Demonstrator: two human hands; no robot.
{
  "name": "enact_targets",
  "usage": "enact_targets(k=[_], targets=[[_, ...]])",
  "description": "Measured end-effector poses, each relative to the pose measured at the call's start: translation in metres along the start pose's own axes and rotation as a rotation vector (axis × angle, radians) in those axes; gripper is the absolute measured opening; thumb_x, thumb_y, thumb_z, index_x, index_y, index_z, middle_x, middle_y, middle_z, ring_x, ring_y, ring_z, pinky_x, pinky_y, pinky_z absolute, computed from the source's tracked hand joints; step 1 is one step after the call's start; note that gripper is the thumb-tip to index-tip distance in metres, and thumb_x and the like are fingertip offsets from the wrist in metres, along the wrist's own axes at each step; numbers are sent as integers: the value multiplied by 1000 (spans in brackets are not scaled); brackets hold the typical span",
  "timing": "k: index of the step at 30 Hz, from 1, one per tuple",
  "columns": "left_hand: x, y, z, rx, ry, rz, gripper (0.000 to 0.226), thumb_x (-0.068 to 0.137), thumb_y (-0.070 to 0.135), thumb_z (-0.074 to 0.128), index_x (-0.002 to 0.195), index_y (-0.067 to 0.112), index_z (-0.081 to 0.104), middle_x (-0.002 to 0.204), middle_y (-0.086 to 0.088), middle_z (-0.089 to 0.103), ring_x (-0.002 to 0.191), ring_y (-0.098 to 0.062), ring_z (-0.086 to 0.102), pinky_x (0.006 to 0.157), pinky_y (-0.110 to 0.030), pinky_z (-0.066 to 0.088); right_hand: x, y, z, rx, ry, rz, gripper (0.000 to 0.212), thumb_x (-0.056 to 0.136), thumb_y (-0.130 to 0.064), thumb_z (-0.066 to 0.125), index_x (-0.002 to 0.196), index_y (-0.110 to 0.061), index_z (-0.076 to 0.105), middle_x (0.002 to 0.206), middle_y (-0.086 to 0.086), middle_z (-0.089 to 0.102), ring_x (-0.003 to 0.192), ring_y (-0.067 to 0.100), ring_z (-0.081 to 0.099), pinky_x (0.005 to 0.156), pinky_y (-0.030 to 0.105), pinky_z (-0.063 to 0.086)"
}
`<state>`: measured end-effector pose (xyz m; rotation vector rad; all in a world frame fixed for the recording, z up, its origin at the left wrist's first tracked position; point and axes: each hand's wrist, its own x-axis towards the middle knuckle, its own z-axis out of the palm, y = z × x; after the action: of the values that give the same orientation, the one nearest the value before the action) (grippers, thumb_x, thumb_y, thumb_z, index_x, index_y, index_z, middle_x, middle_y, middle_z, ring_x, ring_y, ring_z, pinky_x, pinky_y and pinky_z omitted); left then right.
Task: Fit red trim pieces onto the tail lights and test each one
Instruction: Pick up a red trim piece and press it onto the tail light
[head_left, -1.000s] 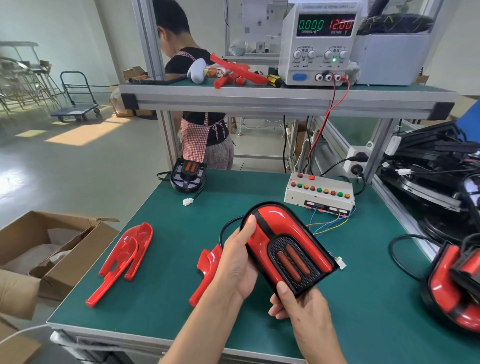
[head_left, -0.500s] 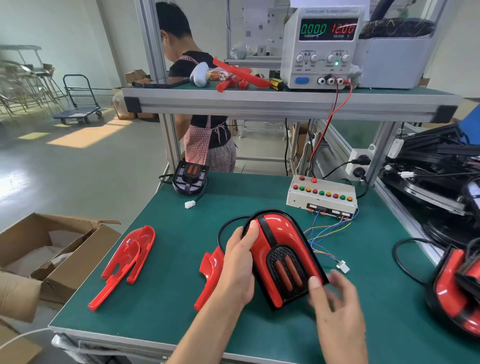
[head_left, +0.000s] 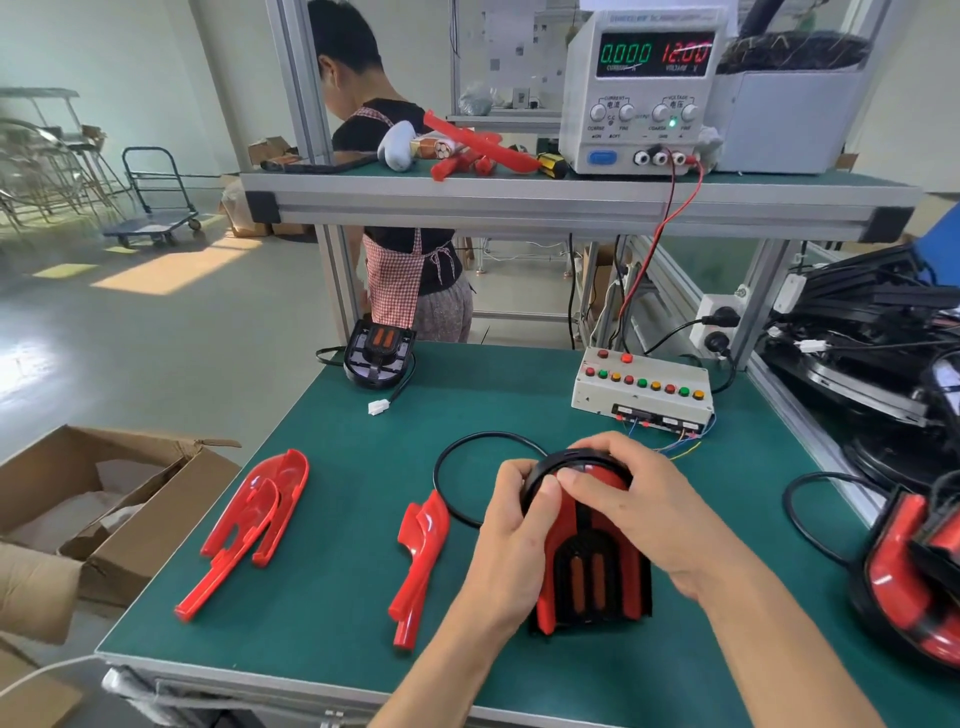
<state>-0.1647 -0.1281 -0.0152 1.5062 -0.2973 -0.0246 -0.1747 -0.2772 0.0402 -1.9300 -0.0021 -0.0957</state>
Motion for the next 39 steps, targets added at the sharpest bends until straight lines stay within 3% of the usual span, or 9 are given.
enact_targets(k=[5, 13, 18, 22, 24, 28, 33, 39], targets=[[-4, 3, 7, 28, -45, 54, 17, 100, 40, 51, 104, 25, 56, 95, 13, 65, 86, -1, 58, 76, -13, 46, -7, 7, -6, 189, 10, 50, 17, 86, -19, 80, 99, -26, 72, 97, -1, 77, 91, 13, 71, 85, 30, 55], [-3, 5, 13, 34, -18, 90, 11, 102, 35, 51, 102, 25, 56, 95, 10, 67, 87, -3, 59, 78, -14, 46, -10, 12, -5, 175, 59, 7, 21, 87, -19, 80, 91, -38, 71, 92, -8, 77, 86, 7, 72, 75, 20, 53], [-2, 1, 10, 46, -36, 88, 8, 104, 37, 49, 104, 33, 57, 102, 9, 69, 94, -6, 63, 82, -16, 48, -11, 23, -1, 59, 121, -64, 18, 90, -34, 78, 100, -45, 67, 99, -16, 75, 93, 3, 70, 82, 24, 53], [-8, -6, -4, 16, -130, 41, 21, 105, 36, 49, 123, 28, 57, 117, 8, 69, 111, -7, 64, 92, -18, 48, -11, 28, -6, -11, 65, -57, 32, 85, -41, 81, 110, -49, 63, 107, -23, 72, 100, -1, 68, 88, 26, 53], [-16, -14, -11, 49, -142, 44, 18, 105, 33, 52, 121, 34, 59, 117, 9, 70, 109, -5, 64, 90, -14, 47, -12, 30, -7, -59, 52, -59, 43, 79, -45, 83, 114, -50, 60, 110, -25, 70, 101, -1, 68, 88, 25, 53], [-26, -24, -16, 95, -149, 38, 18, 102, 32, 57, 118, 37, 60, 116, 6, 71, 111, -14, 66, 93, -22, 50, -13, 33, -5, -82, 77, -83, 46, 74, -49, 84, 112, -52, 58, 107, -26, 70, 98, -2, 68, 86, 24, 52], [-21, -29, -17, 117, -127, 70, 25, 98, 33, 60, 120, 22, 61, 114, 4, 73, 111, -17, 67, 97, -31, 51, -12, 34, 0, -23, 131, -107, 40, 75, -45, 85, 108, -44, 62, 102, -19, 74, 93, 2, 70, 82, 24, 51], [-17, -31, -16, 189, -120, 76, 26, 101, 39, 56, 124, 28, 60, 117, 9, 71, 113, -14, 66, 98, -33, 51, -8, 36, 6, -73, 200, -101, 50, 68, -65, 75, 110, -39, 63, 103, -22, 72, 97, 2, 68, 90, 34, 55]])
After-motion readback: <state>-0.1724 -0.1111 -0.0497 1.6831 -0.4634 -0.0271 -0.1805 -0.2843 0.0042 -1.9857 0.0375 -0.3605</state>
